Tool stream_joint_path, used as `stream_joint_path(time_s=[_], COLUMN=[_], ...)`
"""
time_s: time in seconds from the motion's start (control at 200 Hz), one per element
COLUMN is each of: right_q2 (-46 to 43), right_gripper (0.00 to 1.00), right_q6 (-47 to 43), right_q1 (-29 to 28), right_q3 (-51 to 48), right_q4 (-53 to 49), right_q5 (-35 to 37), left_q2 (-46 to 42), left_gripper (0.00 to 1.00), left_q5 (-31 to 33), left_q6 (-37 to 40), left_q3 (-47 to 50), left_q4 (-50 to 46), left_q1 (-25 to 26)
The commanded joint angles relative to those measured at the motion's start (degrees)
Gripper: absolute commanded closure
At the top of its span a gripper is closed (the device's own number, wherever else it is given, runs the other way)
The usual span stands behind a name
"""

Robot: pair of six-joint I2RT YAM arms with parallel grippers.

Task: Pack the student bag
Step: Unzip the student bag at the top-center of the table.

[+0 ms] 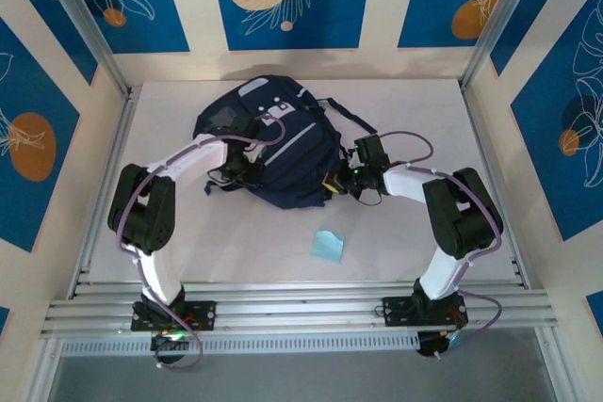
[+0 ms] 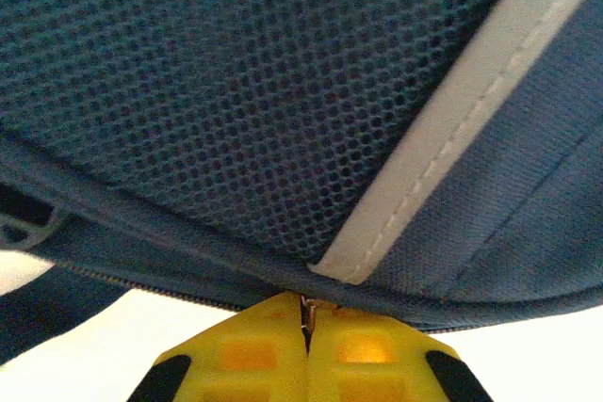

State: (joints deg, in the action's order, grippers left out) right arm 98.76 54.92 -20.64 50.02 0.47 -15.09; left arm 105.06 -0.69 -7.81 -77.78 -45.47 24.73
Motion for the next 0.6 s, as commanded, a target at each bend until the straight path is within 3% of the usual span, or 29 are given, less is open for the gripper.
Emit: stream_joint_path(time_s=[0.0, 0.12, 0.265, 0.41, 0.515, 0.53, 0.54, 0.595], right_q2=[-1.1, -1.0, -0.7, -2.0, -5.0, -5.4, -5.8, -7.9], right_gripper=[1.0, 1.0, 1.0, 0.59, 0.47, 0.46, 0.46, 0.41], right_q6=[-0.9, -2.1, -4.5, -6.6, -9.1, -9.4, -9.9, -12.1], right_q1=[1.6, 0.9, -0.2, -1.1, -1.5, -1.6, -1.7, -2.0], right_q3=[-0.5, 0.5, 2.5, 4.3, 4.6, 4.7, 4.7, 4.7], right_q4=[-2.3, -2.4, -0.7, -3.5, -9.7, -11.0, -11.9, -16.8], right_q5=[4.8, 4.1, -2.2, -7.0, -5.9, -5.5, -5.1, -3.1], left_q2=[1.4, 1.6, 0.3, -2.4, -5.7, -6.3, -6.8, -9.5], left_gripper=[0.96, 0.89, 0.72, 0.44, 0.2, 0.06, 0.01, 0.0], left_q5=[16.4, 15.0, 6.5, 0.0, -2.0, -1.9, -1.8, -1.5], left_q6=[-1.1, 1.2, 2.1, -0.4, -3.0, -3.6, -4.0, -5.9], left_q3=[-1.1, -2.1, -0.8, 0.2, 1.3, 1.6, 1.8, 3.7], left_q4=[-8.0, -7.9, -4.7, -1.9, 0.6, 1.3, 1.7, 5.1], left_q1=[-4.0, -4.0, -4.0, -3.8, -3.8, -3.7, -3.7, -3.7])
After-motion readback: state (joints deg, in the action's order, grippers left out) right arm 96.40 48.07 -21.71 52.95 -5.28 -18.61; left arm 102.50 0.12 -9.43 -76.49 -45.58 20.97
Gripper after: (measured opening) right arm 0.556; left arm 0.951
